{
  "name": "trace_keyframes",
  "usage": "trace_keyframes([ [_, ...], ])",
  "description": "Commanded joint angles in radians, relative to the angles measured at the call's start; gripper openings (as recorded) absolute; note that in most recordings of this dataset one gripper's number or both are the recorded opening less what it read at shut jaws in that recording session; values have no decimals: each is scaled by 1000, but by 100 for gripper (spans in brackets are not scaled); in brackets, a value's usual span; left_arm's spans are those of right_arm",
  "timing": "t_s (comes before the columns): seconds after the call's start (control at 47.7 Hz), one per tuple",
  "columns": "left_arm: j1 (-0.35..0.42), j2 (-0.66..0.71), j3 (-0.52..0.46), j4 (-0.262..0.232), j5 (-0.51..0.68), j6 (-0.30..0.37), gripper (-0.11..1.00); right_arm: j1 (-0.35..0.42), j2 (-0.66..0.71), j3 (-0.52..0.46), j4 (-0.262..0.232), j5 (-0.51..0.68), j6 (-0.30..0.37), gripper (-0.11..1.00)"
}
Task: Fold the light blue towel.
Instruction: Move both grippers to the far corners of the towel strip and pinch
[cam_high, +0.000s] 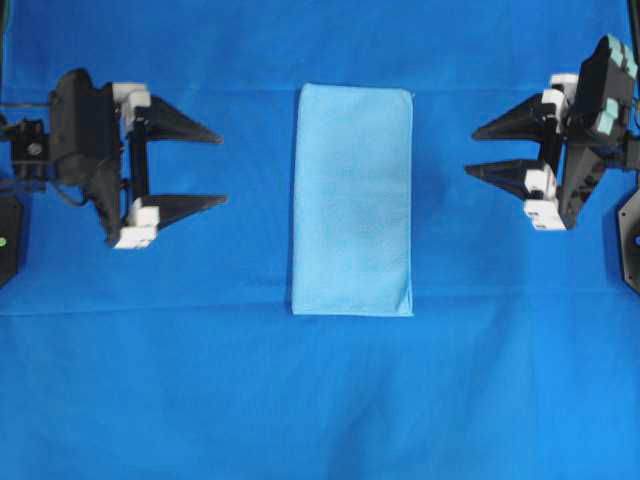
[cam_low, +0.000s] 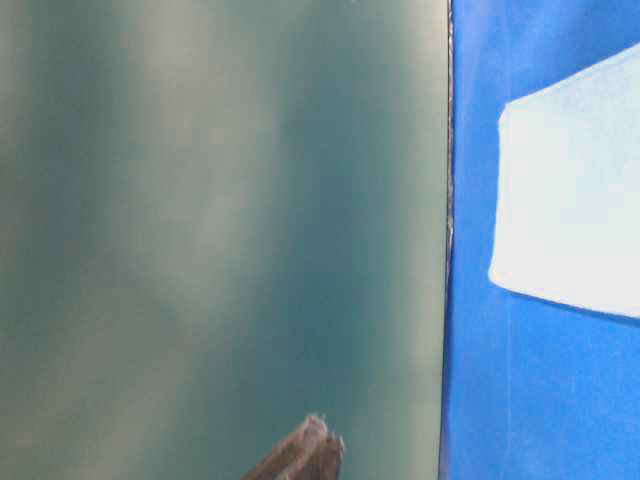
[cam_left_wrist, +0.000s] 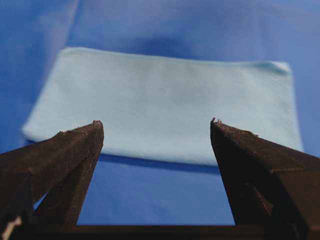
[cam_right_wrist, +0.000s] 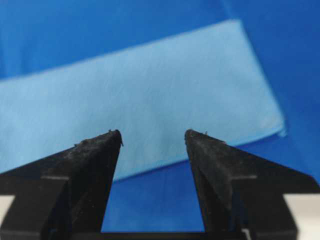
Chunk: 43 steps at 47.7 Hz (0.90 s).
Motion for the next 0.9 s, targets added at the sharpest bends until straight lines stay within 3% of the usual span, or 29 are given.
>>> trace_keyframes([
  [0.0, 34, 37, -54, -2, -6, 5, 82, -34, 32, -49, -3, -3, -9, 59],
  [0.21, 121, 195, -176, -2, 15, 14, 82, -144, 195, -129, -37, 11, -14, 59],
  [0.44, 207, 391, -296, -2, 32, 60, 82, -216, 437, -249, -104, 38, -15, 59],
  [0.88, 318, 673, -423, -2, 6, 66, 82, -270, 712, -394, -160, 34, -15, 59],
])
